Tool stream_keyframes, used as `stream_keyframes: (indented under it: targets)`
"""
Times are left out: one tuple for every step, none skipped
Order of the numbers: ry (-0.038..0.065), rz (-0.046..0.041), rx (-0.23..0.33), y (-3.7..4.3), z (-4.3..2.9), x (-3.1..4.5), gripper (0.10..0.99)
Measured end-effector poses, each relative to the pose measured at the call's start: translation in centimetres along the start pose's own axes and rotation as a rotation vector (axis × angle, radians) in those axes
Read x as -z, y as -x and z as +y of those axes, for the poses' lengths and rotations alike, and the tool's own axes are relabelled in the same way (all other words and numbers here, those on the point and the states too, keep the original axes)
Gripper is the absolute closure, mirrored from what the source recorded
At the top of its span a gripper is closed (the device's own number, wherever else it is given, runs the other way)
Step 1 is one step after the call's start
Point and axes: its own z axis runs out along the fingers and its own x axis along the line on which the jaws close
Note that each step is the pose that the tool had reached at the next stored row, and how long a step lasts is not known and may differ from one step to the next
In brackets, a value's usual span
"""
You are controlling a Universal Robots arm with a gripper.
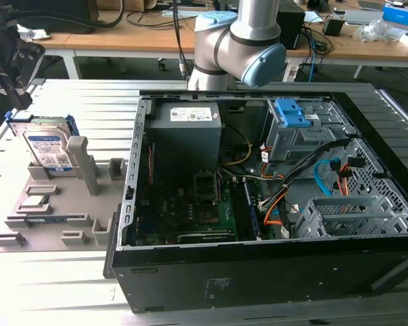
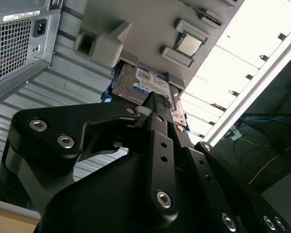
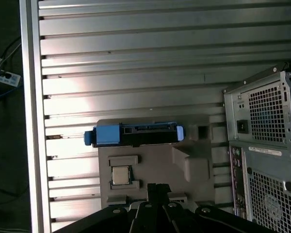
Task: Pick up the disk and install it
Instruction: 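Reach for the disk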
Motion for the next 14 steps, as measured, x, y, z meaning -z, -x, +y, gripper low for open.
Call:
stream_keyframes:
  targets:
    - [0.0,0.0,0.0,-0.47,-0.04,0.01,0.98]
    - [0.0,-0.0001,0.0,-0.74,-0.05,0.02,0.98]
    - [0.0,0.0,0.0,-0.94,-0.07,0.03,0.98]
    - [0.0,0.0,0.0,-1.08,-0.08,0.03,0.98]
    - [0.0,0.0,0.0,-1.34,-0.1,0.03,0.98]
    - [0.0,0.0,0.0,-1.55,-0.12,0.04,0.98]
    - [0.0,0.0,0.0,-1.75,-0.13,0.05,0.98]
    - [0.0,-0.0001,0.0,-1.87,-0.14,0.05,0.98]
    - [0.0,0.0,0.0,-2.0,-0.15,0.05,0.98]
    - [0.0,0.0,0.0,-2.18,-0.16,0.06,0.98]
    - [0.0,0.0,0.0,-2.42,-0.18,0.06,0.98]
    - [0.0,0.0001,0.0,-2.84,-0.21,0.08,0.98]
    - [0.0,0.0,0.0,-3.03,-0.23,0.08,0.98]
    - [0.0,0.0,0.0,-3.18,-0.24,0.09,0.98]
